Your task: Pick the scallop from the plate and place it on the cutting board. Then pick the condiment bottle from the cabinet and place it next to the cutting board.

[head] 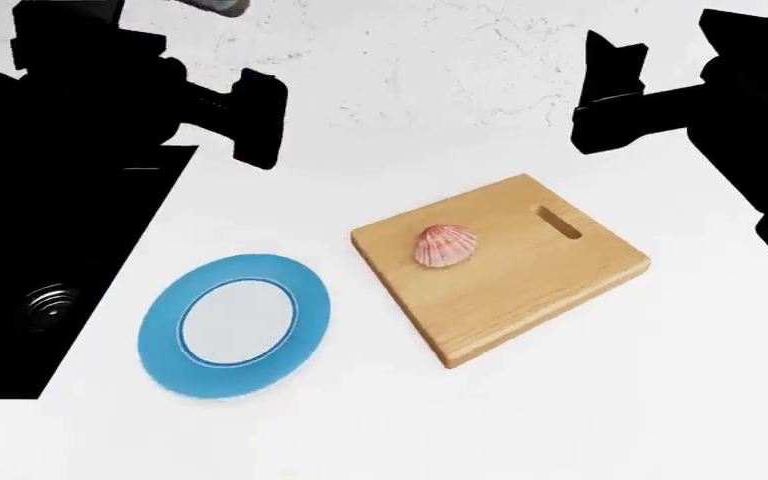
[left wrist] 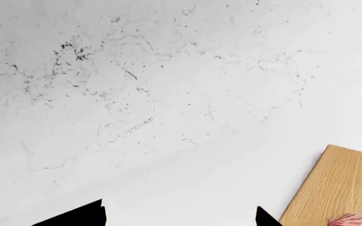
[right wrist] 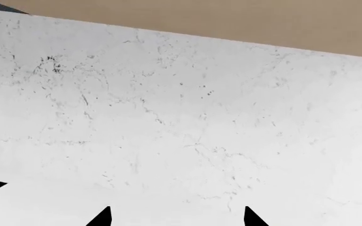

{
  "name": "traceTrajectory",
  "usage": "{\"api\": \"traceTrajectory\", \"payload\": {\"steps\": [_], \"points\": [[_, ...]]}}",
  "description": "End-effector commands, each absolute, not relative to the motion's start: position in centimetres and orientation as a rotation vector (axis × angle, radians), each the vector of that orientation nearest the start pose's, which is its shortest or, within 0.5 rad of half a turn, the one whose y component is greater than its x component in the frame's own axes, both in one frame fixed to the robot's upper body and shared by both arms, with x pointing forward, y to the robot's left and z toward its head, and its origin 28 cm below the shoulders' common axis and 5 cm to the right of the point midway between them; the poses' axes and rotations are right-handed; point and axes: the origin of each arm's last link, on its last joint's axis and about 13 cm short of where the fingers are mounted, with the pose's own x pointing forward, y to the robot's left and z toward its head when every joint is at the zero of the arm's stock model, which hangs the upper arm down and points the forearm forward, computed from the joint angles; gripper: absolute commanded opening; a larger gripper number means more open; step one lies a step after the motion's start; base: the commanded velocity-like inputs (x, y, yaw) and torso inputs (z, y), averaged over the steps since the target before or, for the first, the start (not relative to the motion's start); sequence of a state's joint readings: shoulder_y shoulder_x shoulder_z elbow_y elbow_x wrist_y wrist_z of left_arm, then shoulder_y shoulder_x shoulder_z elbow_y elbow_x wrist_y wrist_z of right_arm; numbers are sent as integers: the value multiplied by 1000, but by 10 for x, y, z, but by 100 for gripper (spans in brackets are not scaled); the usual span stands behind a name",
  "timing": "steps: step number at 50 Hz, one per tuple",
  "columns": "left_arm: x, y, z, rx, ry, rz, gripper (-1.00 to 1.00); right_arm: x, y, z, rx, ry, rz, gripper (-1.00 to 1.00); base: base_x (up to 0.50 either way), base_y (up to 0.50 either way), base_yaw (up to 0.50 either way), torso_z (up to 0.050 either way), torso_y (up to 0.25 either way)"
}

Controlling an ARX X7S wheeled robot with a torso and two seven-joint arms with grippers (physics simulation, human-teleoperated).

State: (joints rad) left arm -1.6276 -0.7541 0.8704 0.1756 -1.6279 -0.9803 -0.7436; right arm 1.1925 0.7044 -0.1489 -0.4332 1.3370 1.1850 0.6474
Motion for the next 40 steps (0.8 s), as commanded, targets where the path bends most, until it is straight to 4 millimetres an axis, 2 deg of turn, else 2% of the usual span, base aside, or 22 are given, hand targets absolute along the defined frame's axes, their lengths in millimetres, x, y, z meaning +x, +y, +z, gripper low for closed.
{"api": "traceTrajectory", "payload": {"steps": [1,14,20,32,40], "points": [[262,234,353,214,34,-161,100,240,-153,327,-116,-163,127,100,-500,0,0,0,0],[262,236,350,206,4,-132,100,236,-155,321,-108,-175,126,100,-500,3,0,0,0],[262,235,350,207,-1,-132,100,234,-155,320,-101,-191,131,100,-450,232,0,0,0],[258,235,350,205,-47,-110,100,226,-154,325,-102,-267,146,100,-13,500,0,0,0],[249,235,338,219,-86,-64,100,218,-150,314,-106,-301,144,100,12,500,0,0,0]]}}
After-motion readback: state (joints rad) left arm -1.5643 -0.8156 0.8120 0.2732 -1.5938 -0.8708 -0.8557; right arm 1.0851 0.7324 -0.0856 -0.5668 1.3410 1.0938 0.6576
